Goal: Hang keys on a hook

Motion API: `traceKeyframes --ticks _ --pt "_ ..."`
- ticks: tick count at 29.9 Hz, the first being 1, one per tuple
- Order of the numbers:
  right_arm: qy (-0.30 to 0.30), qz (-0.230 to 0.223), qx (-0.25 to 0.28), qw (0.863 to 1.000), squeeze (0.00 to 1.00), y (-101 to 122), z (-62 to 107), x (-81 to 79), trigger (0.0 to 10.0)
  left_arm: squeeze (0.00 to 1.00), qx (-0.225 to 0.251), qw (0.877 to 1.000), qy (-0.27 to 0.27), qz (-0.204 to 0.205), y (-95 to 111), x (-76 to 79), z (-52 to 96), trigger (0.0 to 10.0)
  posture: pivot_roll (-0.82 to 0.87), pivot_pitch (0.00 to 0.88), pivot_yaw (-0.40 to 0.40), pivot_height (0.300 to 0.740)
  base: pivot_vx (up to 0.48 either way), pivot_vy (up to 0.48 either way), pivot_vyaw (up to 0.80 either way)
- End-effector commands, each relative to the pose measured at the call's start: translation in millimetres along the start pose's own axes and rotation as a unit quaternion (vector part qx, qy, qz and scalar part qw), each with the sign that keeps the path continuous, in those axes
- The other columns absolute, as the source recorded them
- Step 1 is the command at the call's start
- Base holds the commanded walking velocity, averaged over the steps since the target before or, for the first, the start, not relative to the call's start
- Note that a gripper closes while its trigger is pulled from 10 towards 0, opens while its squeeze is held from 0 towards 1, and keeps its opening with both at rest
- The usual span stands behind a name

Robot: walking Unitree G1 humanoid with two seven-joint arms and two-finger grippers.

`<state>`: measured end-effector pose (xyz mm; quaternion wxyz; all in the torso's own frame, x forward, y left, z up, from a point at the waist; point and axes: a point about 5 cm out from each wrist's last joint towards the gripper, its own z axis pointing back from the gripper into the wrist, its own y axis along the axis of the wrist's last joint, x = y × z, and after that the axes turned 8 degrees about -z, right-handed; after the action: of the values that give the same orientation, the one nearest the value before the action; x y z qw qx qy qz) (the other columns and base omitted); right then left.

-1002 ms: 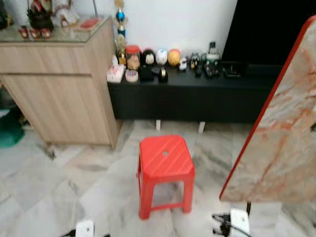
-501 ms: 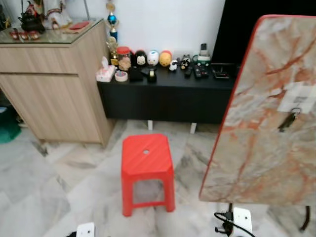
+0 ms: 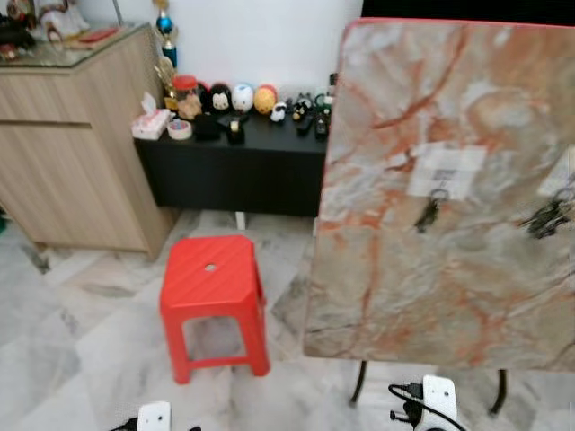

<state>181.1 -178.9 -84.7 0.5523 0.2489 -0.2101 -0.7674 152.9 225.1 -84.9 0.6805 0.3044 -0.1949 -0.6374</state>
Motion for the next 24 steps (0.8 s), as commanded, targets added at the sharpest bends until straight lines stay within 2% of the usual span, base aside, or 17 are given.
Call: traceKeyframes --ticks 1,24 --pt "-0.004 0.005 0.008 1.0 0.0 4.8 -0.3 3.8 10.0 0.0 0.003 1.0 -0.008 -0.005 2.4 4.9 -1.0 10.0 0.03 0.0 -0.031 0.74 0.0 -0.48 0.0" --pt "-0.01 -0.006 0.02 1.0 0.0 5.3 -0.1 2.1 10.0 0.0 0.011 1.0 -0.009 -0.011 8.6 4.5 -3.0 10.0 0.02 0.0 -0.023 0.74 0.0 -0.48 0.0"
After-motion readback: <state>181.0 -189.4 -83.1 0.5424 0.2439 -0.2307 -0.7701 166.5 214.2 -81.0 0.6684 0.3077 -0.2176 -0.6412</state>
